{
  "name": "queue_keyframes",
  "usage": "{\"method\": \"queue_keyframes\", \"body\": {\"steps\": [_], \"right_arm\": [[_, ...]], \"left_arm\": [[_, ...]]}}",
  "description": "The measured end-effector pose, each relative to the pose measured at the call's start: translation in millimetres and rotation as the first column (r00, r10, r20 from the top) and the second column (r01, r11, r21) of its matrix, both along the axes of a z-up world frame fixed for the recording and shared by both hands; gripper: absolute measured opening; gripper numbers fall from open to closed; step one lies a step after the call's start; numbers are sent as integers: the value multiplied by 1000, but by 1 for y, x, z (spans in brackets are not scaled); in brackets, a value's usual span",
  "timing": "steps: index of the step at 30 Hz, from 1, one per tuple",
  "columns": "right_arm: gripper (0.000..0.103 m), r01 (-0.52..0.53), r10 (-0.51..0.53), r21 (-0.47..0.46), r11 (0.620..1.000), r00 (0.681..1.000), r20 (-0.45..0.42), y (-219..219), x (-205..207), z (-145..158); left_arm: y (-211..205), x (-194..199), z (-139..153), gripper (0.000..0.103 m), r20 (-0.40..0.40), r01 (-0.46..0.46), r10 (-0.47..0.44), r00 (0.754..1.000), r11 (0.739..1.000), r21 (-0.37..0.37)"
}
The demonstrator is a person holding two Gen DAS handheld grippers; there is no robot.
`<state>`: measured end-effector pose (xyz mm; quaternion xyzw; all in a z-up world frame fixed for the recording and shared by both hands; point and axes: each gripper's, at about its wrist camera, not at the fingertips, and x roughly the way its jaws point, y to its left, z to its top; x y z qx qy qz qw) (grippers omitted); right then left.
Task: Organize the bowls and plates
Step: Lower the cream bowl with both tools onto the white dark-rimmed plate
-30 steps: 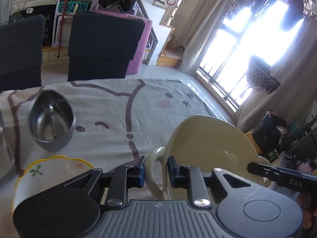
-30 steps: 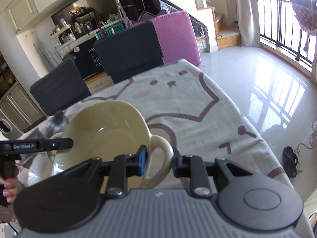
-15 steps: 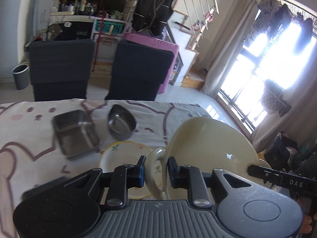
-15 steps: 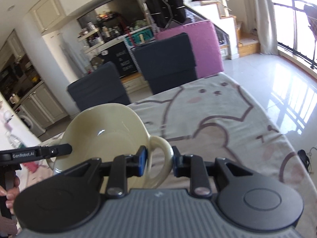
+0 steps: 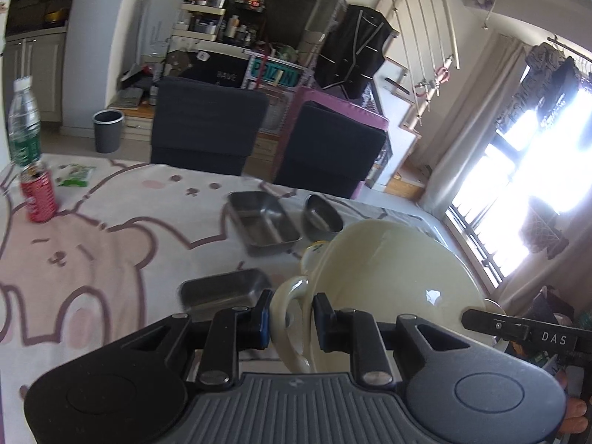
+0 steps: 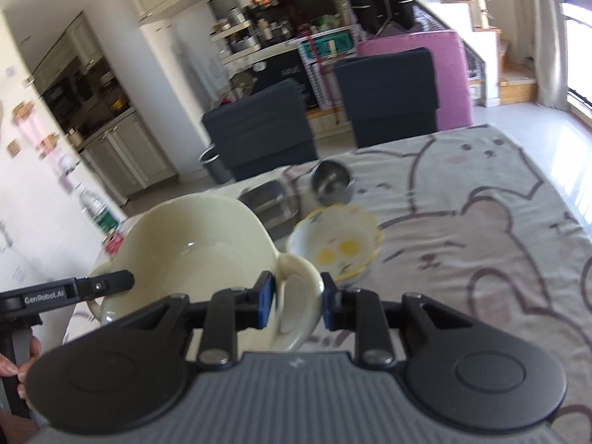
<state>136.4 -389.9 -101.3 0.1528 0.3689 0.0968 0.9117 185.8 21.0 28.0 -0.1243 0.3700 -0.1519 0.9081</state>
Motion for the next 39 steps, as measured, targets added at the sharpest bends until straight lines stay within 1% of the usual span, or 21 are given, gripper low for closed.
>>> {"method": "queue_keyframes", "body": {"steps": [3,6,10,14,17,21,31,39], "right_arm": [[31,-35,35,-1,999,999,-15,21,-3,-10],[31,-62,62,-4,998,996,-58,34,0,-23],[31,-100,94,-42,994,988,-122,48,2,-44],[31,-115,105,-49,992,979,-173,57,3,-61],[31,-129,114,-64,990,974,-197,70,0,-70],[31,-143,117,-95,985,965,-234,79,3,-75],[31,-152,107,-143,978,953,-282,88,5,-89],[31,-165,107,-168,972,946,-306,96,11,-98]], "left_arm": [[20,-14,-13,24,-19,-25,25,1000,1000,1],[34,-21,-31,24,-55,-38,38,998,999,-3],[49,-22,-58,23,-117,-41,36,993,998,-37],[56,-22,-74,23,-139,-29,23,990,999,-40],[60,-19,-88,23,-180,-32,21,983,998,-59],[63,-18,-104,23,-222,-32,13,975,996,-78],[63,-14,-132,24,-261,-34,4,965,993,-111],[67,-11,-145,25,-283,-53,19,959,992,-113]]}}
